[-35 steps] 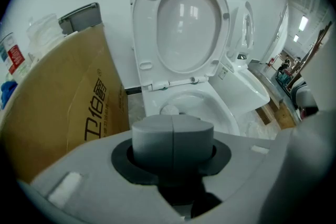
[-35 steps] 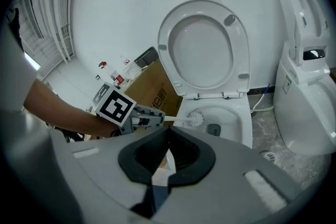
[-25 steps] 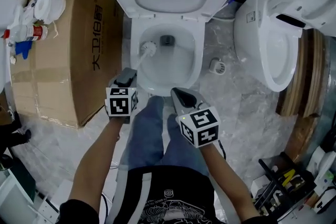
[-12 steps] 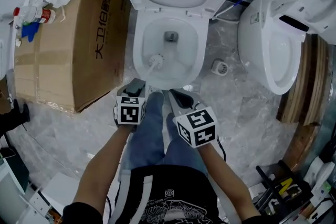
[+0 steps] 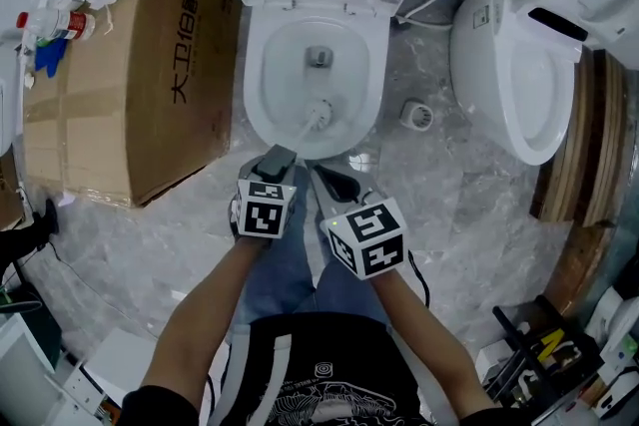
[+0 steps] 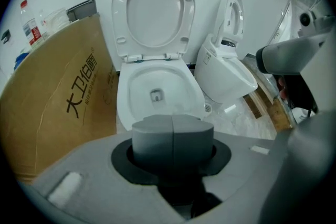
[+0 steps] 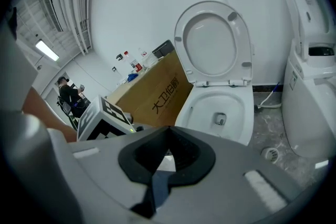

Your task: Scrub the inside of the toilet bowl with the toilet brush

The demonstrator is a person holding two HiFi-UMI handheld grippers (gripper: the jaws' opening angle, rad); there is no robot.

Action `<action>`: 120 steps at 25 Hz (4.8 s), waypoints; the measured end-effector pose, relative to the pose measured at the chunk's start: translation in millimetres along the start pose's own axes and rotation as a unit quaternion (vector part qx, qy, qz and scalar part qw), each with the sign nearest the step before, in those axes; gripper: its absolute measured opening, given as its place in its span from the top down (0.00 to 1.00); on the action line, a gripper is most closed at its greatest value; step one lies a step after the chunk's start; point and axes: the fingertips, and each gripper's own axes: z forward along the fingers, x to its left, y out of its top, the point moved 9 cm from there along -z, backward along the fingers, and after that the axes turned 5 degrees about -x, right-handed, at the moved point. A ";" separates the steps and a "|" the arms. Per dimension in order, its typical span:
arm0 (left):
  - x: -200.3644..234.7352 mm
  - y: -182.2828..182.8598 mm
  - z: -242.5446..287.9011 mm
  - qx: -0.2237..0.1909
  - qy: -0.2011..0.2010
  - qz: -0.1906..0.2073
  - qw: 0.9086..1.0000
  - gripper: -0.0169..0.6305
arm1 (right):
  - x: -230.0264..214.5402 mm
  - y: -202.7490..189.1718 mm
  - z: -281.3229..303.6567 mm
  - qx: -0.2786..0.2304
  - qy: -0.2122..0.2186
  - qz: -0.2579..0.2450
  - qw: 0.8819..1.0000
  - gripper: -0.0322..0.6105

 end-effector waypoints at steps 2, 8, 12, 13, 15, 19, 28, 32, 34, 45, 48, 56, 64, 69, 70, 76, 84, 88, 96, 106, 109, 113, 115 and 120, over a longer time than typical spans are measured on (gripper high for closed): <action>-6.1 3.3 5.3 -0.003 -0.006 0.007 1.000 0.74 | -3.2 -3.4 -4.3 0.003 -0.011 0.002 1.000 0.95; -13.6 23.4 24.0 -0.012 -0.008 0.029 0.999 0.74 | -11.0 1.6 -23.5 0.000 -0.037 0.002 0.999 0.95; -12.8 39.5 30.6 -0.011 -0.011 0.044 0.999 0.74 | -19.3 3.5 -32.6 -0.006 -0.055 0.010 0.998 0.95; -12.1 40.8 30.0 -0.009 -0.013 0.048 0.999 0.74 | -20.4 2.7 -33.1 -0.006 -0.057 0.015 0.998 0.95; -9.3 41.5 29.1 -0.007 -0.016 0.055 0.998 0.74 | -21.7 1.4 -30.4 -0.005 -0.059 0.024 0.998 0.95; -3.6 42.0 36.8 0.001 -0.020 0.066 0.998 0.74 | -21.2 1.1 -21.7 -0.001 -0.057 0.027 0.998 0.95; 13.8 68.4 61.9 0.010 -0.025 0.084 0.996 0.74 | -25.9 14.6 -3.6 -0.011 -0.052 0.042 0.998 0.95; 22.5 84.0 73.2 0.015 -0.030 0.094 0.995 0.74 | -34.8 24.3 3.8 -0.011 -0.060 0.047 0.997 0.95; 27.9 92.5 79.3 0.013 -0.032 0.100 0.994 0.74 | -39.6 28.3 7.4 -0.012 -0.066 0.053 0.996 0.95; 52.9 129.9 105.5 0.007 -0.038 0.123 0.992 0.74 | -57.1 35.6 22.4 -0.007 -0.092 0.076 0.993 0.95; 61.0 136.1 107.9 0.000 -0.035 0.124 0.992 0.74 | -56.1 35.7 25.5 -0.006 -0.093 0.077 0.993 0.95; 87.8 137.6 94.5 -0.006 -0.005 0.107 0.994 0.74 | -45.4 31.7 30.4 0.005 -0.082 0.067 0.994 0.95; 100.2 112.4 73.9 -0.005 0.020 0.078 0.997 0.74 | -35.8 32.7 29.6 0.012 -0.061 0.042 0.997 0.95; 96.0 93.2 64.0 -0.003 0.026 0.063 0.998 0.74 | -28.9 25.9 25.3 0.022 -0.048 0.027 0.998 0.95; 94.4 88.8 62.5 -0.003 0.025 0.061 0.998 0.74 | -27.3 23.9 24.4 0.024 -0.045 0.025 0.998 0.95; 80.2 66.6 55.6 0.005 0.022 0.057 0.998 0.74 | -20.5 15.6 19.4 0.030 -0.033 0.015 0.999 0.95; 50.5 47.9 65.9 0.014 -0.007 0.062 0.998 0.74 | -26.8 8.3 10.5 0.032 -0.040 0.018 0.999 0.95; 40.6 51.7 73.1 0.015 -0.018 0.069 0.997 0.74 | -31.5 8.1 8.4 0.031 -0.049 0.024 0.998 0.95; 38.8 81.8 89.1 0.001 -0.021 0.076 0.997 0.74 | -40.6 12.5 7.7 0.028 -0.066 0.036 0.997 0.95; 49.6 66.4 86.5 0.018 -0.015 0.058 0.998 0.74 | -31.5 19.8 26.8 0.024 -0.052 0.043 0.997 0.95; 52.8 67.0 93.0 0.020 -0.013 0.054 0.998 0.74 | -33.7 21.2 29.8 0.027 -0.055 0.044 0.997 0.95; 63.3 74.3 106.4 0.020 -0.013 0.060 0.998 0.74 | -39.0 21.6 36.3 0.031 -0.064 0.052 0.996 0.95; 68.4 79.4 114.3 0.017 -0.013 0.062 0.998 0.74 | -41.9 21.1 38.0 0.031 -0.070 0.057 0.995 0.95; 75.6 92.3 131.2 0.020 -0.014 0.069 0.997 0.74 | -48.8 21.0 40.7 0.033 -0.081 0.069 0.994 0.95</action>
